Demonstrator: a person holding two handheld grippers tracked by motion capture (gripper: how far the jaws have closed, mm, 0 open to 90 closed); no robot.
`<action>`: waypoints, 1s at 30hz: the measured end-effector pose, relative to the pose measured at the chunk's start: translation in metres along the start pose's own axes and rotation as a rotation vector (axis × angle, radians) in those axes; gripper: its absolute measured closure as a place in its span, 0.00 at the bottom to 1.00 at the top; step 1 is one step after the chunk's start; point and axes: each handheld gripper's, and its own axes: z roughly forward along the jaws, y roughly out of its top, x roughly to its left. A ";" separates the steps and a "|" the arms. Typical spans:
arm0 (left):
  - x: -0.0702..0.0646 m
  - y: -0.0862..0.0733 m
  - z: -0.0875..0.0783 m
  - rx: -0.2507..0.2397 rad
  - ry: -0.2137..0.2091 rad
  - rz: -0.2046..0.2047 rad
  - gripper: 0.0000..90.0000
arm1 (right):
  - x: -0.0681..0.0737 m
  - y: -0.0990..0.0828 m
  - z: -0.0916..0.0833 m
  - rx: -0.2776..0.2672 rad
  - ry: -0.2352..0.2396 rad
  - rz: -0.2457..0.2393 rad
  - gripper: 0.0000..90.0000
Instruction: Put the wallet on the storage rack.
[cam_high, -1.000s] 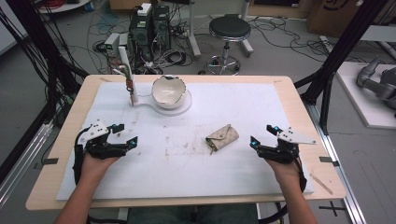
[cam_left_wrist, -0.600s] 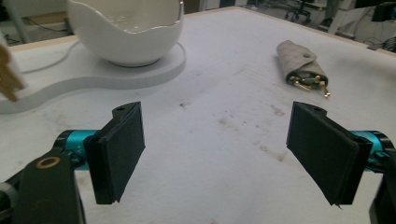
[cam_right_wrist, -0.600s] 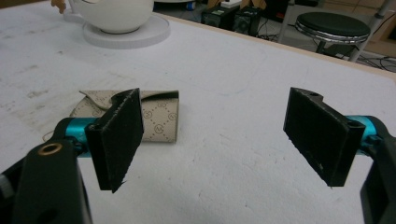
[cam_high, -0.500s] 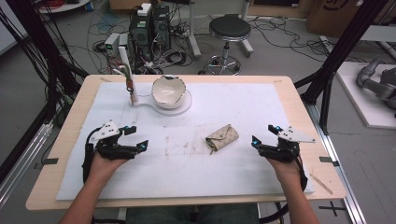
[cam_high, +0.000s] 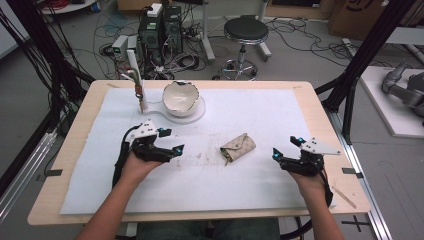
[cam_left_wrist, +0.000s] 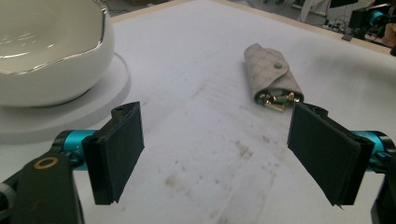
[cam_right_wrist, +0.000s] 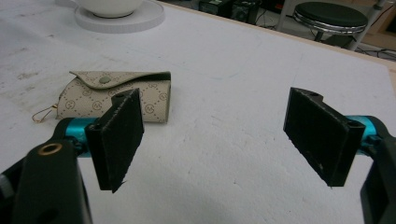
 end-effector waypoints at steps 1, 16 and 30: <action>-0.002 0.002 0.005 0.005 -0.005 0.002 0.20 | 0.000 0.000 0.000 -0.001 -0.003 -0.002 0.23; -0.030 0.030 0.072 0.098 -0.070 0.071 0.19 | -0.001 0.001 0.004 0.010 0.001 0.009 0.23; -0.052 0.042 0.122 0.184 -0.116 0.116 0.19 | -0.002 0.002 0.005 0.011 -0.006 0.004 0.23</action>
